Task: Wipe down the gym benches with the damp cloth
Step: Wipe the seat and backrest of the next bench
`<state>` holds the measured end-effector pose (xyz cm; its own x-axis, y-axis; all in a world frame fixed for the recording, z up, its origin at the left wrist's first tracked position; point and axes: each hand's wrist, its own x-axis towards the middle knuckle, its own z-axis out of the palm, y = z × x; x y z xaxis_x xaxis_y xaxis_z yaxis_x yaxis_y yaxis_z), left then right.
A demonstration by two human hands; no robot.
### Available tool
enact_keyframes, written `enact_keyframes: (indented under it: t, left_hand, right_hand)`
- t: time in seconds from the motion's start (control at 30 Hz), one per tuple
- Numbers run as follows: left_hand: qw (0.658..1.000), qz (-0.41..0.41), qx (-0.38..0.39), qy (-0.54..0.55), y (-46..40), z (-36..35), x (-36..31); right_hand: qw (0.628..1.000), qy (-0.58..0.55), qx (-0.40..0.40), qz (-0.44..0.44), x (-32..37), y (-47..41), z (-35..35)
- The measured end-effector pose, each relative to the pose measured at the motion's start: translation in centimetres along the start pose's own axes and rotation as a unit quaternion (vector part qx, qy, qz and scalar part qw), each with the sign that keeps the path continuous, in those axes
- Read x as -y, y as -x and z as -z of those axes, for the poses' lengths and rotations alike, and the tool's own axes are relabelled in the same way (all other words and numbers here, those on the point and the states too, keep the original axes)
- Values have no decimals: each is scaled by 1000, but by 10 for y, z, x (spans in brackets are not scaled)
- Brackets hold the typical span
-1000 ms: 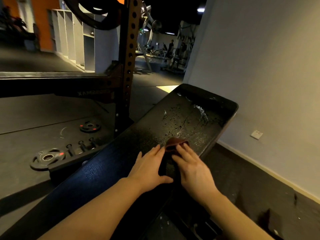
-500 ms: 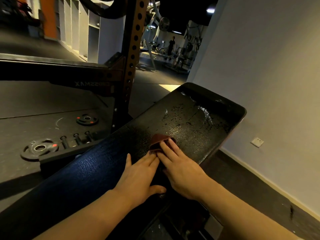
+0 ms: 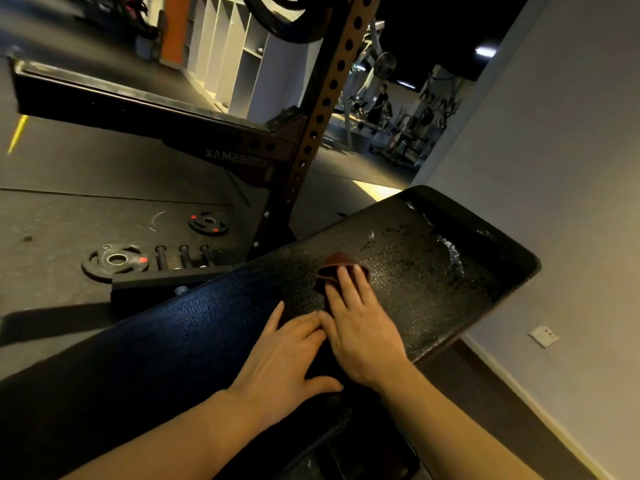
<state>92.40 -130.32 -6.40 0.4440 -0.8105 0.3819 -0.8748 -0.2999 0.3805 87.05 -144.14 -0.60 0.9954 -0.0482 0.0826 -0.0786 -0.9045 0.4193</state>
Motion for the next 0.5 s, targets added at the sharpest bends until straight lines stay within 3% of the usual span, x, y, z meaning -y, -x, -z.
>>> enact_keyframes:
  t: [0.1, 0.17, 0.33, 0.5]
  left_hand:
    - [998, 29, -62, 10, 18, -3, 23]
    - [997, 62, -41, 6, 13, 2, 33]
    - [986, 124, 113, 23, -22, 30, 46]
    - [967, 156, 204, 3, -39, 39, 67]
  right_hand:
    - [999, -48, -10, 3, -6, 1, -1]
    - [999, -33, -2, 6, -29, -8, 2]
    - [993, -12, -6, -116, -90, -55, 7]
    - [986, -43, 4, -162, -95, -93, 6]
